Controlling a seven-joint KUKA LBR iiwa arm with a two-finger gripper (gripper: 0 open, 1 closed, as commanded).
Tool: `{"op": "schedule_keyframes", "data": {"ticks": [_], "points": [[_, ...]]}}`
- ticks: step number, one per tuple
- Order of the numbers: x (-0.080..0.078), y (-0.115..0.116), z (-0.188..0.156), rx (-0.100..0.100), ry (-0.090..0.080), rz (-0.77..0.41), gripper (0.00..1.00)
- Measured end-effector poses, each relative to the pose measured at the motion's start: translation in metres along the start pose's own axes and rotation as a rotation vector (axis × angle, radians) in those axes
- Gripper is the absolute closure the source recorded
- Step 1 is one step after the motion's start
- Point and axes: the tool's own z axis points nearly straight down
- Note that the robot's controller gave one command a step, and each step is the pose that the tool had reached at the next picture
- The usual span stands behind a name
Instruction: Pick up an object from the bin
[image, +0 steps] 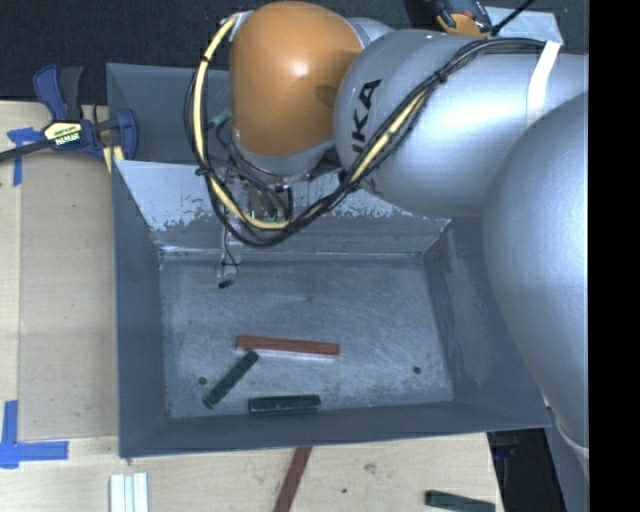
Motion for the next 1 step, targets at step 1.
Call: {"op": "schedule_keyframes", "data": {"ticks": [1], "points": [[-0.0017, -0.0007, -0.0054, -0.003, -0.008, 0.003, 0.0]]}}
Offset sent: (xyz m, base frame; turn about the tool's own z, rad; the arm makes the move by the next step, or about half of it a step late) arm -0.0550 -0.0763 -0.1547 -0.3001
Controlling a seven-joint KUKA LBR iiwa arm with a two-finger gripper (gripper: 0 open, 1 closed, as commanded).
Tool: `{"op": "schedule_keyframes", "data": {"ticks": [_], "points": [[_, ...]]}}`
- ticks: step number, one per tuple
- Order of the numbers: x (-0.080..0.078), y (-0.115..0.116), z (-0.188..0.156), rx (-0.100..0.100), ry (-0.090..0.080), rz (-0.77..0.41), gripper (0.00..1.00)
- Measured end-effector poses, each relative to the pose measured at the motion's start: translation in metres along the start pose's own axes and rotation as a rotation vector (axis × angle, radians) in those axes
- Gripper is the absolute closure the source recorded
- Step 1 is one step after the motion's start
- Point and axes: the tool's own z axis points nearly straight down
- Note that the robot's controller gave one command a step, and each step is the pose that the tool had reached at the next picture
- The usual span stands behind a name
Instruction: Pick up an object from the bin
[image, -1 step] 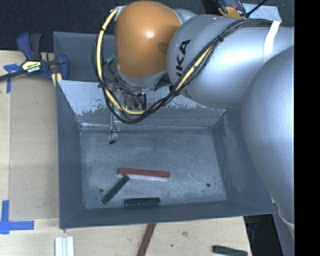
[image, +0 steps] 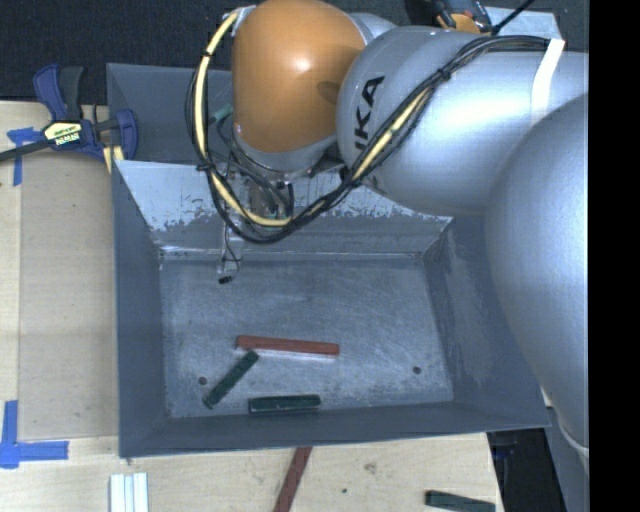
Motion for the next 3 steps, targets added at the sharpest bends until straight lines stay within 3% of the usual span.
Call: {"op": "schedule_keyframes", "data": {"ticks": [1, 2, 3], "points": [[0.023, -0.031, 0.066, 0.001, -0.002, -0.128, 0.0], [0.06, -0.089, 0.069, 0.003, 0.005, -0.088, 0.0], [0.088, -0.106, 0.133, 0.002, 0.009, -0.198, 0.0]]}}
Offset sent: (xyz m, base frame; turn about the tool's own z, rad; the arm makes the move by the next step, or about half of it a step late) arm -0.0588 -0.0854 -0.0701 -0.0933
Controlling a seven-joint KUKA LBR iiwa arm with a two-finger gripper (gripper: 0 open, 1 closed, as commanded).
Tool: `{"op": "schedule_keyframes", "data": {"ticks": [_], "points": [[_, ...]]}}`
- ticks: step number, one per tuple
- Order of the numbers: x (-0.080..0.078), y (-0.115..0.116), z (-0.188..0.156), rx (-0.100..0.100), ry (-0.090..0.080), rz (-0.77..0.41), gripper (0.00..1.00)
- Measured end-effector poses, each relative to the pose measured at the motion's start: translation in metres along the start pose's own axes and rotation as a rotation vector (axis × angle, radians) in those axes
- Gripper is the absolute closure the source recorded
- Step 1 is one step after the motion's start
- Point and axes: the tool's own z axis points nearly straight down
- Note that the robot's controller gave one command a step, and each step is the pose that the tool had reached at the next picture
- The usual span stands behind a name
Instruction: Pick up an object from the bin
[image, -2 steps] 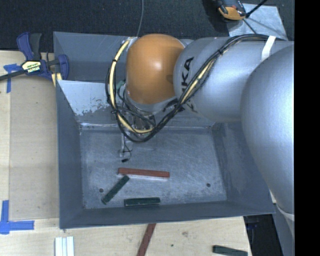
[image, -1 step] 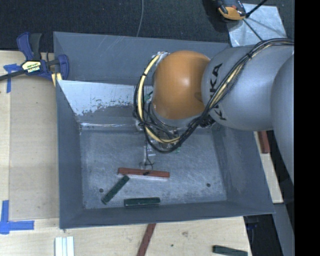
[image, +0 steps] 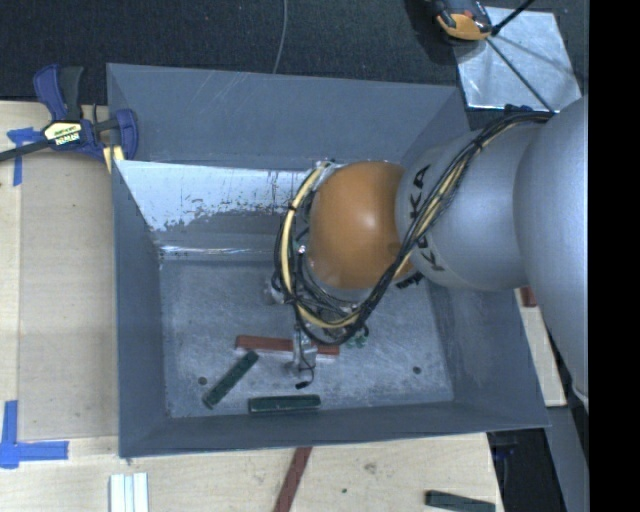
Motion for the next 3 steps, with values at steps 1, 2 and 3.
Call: {"op": "schedule_keyframes", "data": {"ticks": [1, 2, 3], "points": [[-0.013, -0.002, 0.016, -0.001, -0.009, 0.132, 0.0], [0.013, 0.01, 0.025, -0.001, -0.008, 0.14, 1.0], [0.013, 0.01, 0.025, -0.001, -0.008, 0.14, 1.0]]}}
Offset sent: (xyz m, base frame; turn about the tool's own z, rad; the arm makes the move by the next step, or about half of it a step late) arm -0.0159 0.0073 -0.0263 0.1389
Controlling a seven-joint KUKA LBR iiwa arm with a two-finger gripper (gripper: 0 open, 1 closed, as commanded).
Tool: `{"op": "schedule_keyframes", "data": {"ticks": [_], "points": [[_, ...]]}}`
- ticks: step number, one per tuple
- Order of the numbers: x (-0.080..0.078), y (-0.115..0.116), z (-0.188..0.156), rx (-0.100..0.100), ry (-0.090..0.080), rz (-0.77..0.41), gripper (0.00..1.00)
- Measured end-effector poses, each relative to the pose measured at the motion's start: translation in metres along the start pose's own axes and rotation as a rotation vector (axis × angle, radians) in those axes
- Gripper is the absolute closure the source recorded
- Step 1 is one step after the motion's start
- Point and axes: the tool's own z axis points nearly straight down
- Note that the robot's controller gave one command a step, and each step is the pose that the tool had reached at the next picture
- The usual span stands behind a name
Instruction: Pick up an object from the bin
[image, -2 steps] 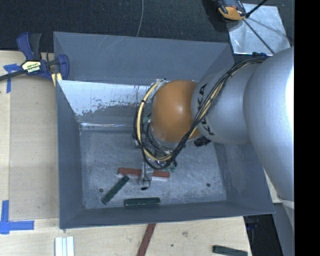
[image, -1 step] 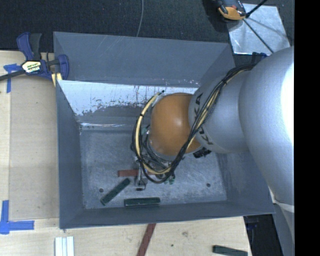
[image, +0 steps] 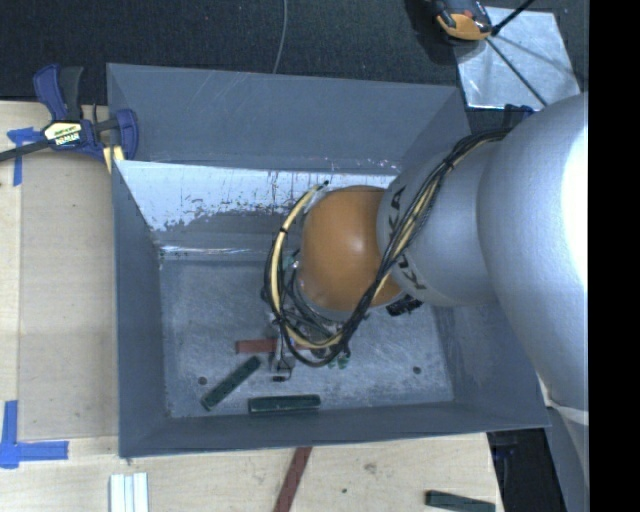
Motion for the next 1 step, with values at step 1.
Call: {"op": "schedule_keyframes", "data": {"ticks": [1], "points": [[0.0002, -0.0001, -0.0019, 0.0, 0.0, 0.001, 1.0]]}}
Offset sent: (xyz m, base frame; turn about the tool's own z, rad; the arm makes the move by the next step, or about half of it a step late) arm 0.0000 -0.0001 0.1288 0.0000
